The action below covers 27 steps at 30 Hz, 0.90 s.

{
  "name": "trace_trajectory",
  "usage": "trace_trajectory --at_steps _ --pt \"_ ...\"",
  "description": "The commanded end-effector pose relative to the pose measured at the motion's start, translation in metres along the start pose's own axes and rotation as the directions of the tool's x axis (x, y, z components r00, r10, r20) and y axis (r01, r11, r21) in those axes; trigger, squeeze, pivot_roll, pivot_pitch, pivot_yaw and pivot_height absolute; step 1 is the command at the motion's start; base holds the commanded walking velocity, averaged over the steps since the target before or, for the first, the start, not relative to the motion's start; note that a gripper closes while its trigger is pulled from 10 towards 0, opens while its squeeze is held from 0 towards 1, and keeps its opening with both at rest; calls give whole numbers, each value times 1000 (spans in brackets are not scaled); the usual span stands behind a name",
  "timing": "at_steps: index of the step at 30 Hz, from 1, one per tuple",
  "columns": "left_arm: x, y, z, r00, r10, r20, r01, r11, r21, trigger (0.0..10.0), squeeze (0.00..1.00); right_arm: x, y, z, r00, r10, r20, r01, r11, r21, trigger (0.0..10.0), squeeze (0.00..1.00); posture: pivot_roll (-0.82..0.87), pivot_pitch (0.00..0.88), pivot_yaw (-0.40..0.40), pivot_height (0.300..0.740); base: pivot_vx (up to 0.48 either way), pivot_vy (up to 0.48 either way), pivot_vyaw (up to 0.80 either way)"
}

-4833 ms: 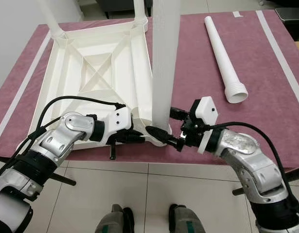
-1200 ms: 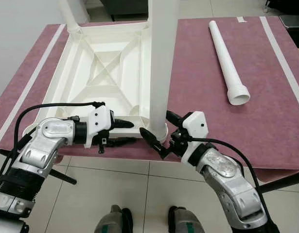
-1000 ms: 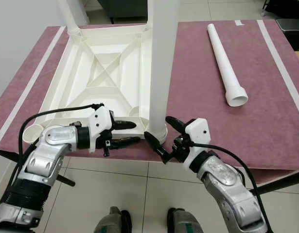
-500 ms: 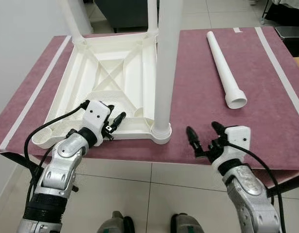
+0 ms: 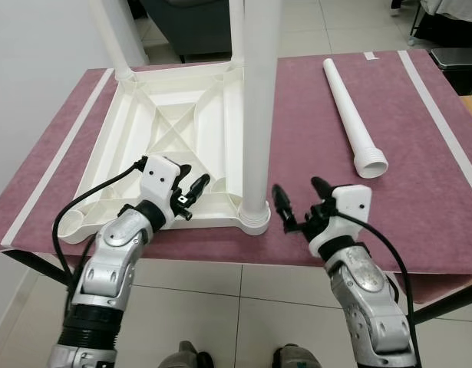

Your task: Building children table

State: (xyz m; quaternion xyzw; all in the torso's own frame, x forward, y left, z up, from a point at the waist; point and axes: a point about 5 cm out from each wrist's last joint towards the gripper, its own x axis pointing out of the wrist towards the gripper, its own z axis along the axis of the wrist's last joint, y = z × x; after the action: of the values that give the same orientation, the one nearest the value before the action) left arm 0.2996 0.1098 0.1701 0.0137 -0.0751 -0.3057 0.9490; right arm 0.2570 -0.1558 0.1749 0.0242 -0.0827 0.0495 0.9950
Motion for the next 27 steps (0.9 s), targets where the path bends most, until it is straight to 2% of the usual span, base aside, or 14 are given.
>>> trace_trajectory --at_steps 1,4,8,10,11,12,14,16,17,22,24,26,27 --pt "-6 17 -4 973 231 -21 -231 973 1 10000 0 0 -4 -5 999 -37 -15 37 999 9 10000 0 -137 49 156 740 0 0 0" --pt "-3 13 -8 975 220 -32 -218 975 46 10000 0 5 -1 -3 1000 -13 -3 13 1000 11 10000 0 -139 54 154 740 0 0 0" --pt "-2 15 -10 972 231 -41 -229 973 37 10000 0 7 1 -2 1000 5 3 -5 1000 8 10000 0 -144 56 156 740 0 0 0" --pt "7 20 -10 969 246 -38 -245 969 26 10000 0 20 8 1 998 56 23 -56 998 -7 10000 0 -135 50 146 740 0 0 0" --pt "7 20 -10 969 246 -38 -245 969 26 10000 0 20 8 1 998 56 23 -56 998 -7 10000 0 -135 50 146 740 0 0 0" --pt "14 19 -10 974 220 -48 -219 975 33 10000 0 28 12 5 996 82 44 -81 997 -15 10000 0 -128 42 140 740 0 0 0" --pt "16 18 -11 978 202 -55 -200 979 39 10000 0 29 13 7 995 85 50 -84 996 -17 10000 0 -128 42 140 740 0 0 0" --pt "16 18 -11 978 202 -55 -200 979 39 10000 0 29 13 7 995 85 50 -84 996 -17 10000 0 -128 42 140 740 0 0 0" --pt "16 17 -11 984 161 -70 -159 986 44 10000 0 30 14 8 994 89 57 -88 996 -21 10000 0 -119 33 137 740 0 0 0" --pt "12 18 -10 990 117 -77 -113 992 58 10000 0 29 14 10 992 105 64 -103 994 -46 10000 0 -112 33 138 740 0 0 0" --pt "10 19 -8 992 106 -74 -100 992 75 10000 0 27 14 10 990 129 61 -125 989 -74 10000 0 -110 30 134 740 0 0 0" --pt "9 22 -2 995 71 -72 -62 990 131 10000 0 16 13 14 973 228 43 -219 964 -153 10000 0 -121 20 139 740 0 0 0" --pt "9 22 -2 995 71 -72 -62 990 131 10000 0 16 13 14 973 228 43 -219 964 -153 10000 0 -121 20 139 740 0 0 0"
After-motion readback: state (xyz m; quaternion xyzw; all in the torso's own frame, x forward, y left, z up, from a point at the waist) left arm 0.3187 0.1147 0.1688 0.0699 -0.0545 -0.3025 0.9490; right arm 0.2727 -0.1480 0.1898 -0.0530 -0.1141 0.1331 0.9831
